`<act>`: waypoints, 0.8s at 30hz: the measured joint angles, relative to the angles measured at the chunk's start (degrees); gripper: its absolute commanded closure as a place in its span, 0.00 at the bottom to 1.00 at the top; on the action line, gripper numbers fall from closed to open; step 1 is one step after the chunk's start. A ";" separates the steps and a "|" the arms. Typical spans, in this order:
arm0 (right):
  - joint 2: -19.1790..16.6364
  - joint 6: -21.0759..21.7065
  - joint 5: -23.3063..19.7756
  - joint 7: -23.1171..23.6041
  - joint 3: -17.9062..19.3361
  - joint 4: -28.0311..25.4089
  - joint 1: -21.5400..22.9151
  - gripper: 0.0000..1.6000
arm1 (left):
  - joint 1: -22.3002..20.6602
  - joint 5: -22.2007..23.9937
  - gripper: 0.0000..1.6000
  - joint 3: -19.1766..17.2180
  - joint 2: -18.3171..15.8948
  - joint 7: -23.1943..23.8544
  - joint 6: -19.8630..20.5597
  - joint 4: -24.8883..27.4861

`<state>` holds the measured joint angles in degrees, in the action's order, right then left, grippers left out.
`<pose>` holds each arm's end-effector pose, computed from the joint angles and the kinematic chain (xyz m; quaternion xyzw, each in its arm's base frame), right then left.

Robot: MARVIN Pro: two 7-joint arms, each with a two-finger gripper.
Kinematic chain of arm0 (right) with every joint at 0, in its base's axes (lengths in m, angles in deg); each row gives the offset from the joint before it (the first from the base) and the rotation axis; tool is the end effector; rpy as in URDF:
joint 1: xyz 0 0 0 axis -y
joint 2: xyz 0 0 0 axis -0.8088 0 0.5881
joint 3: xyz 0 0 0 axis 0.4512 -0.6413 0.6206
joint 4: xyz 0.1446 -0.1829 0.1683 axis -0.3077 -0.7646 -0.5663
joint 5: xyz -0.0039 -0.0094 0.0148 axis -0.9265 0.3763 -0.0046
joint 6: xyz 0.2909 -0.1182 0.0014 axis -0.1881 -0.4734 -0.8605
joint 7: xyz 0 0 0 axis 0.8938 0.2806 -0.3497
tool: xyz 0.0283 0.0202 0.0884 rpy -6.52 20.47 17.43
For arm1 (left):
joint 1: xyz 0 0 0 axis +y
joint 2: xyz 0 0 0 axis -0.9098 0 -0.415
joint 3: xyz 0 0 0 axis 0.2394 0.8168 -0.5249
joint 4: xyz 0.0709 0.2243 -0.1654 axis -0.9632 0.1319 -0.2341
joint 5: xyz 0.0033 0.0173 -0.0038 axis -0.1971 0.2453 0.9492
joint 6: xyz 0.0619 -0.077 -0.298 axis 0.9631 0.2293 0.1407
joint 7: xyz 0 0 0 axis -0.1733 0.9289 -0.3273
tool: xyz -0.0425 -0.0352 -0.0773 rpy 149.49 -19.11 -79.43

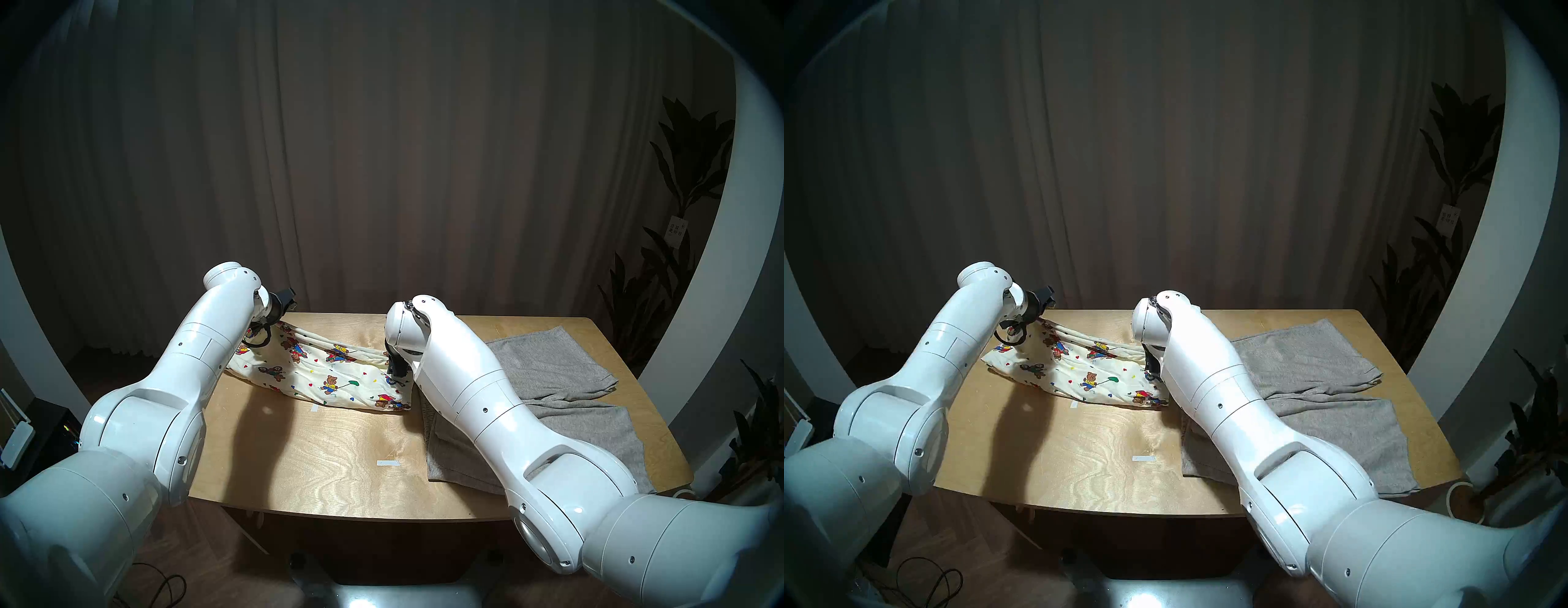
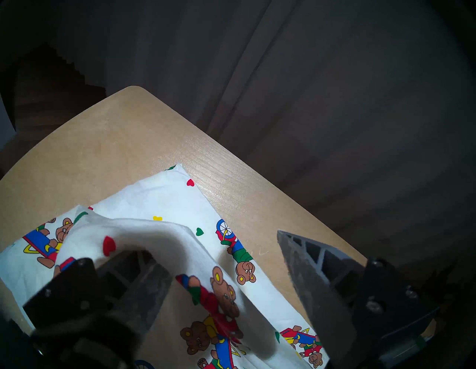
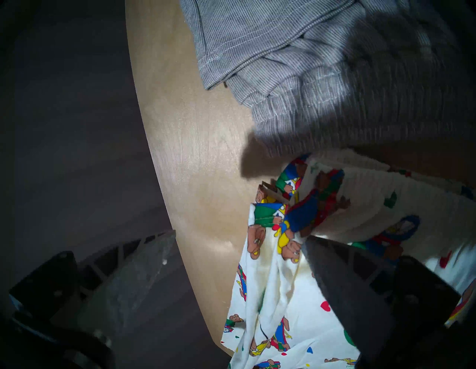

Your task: Fold pants twice and stack them

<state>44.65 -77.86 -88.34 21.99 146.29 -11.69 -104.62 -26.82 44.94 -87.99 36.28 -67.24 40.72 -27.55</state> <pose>0.5357 0.1838 -0.2590 -0.6157 0.7029 -0.1883 0.3021 0.6060 0.1169 -0.2295 0.8758 0.2833 0.3754 0.1083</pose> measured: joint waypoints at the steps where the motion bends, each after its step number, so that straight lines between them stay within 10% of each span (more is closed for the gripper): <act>1: 0.05 -0.03 0.00 0.08 0.08 0.14 0.11 0.00 | -0.26 -0.10 0.00 0.11 0.11 0.04 -0.02 -0.23; 24: 1.20 -0.22 -0.30 1.72 1.56 2.92 1.84 0.00 | -4.96 -2.35 0.00 2.25 1.73 0.45 -0.20 -5.10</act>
<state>45.85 -78.08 -88.64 23.71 147.85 -8.76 -102.78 -31.78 42.59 -85.74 38.01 -66.79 40.52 -32.66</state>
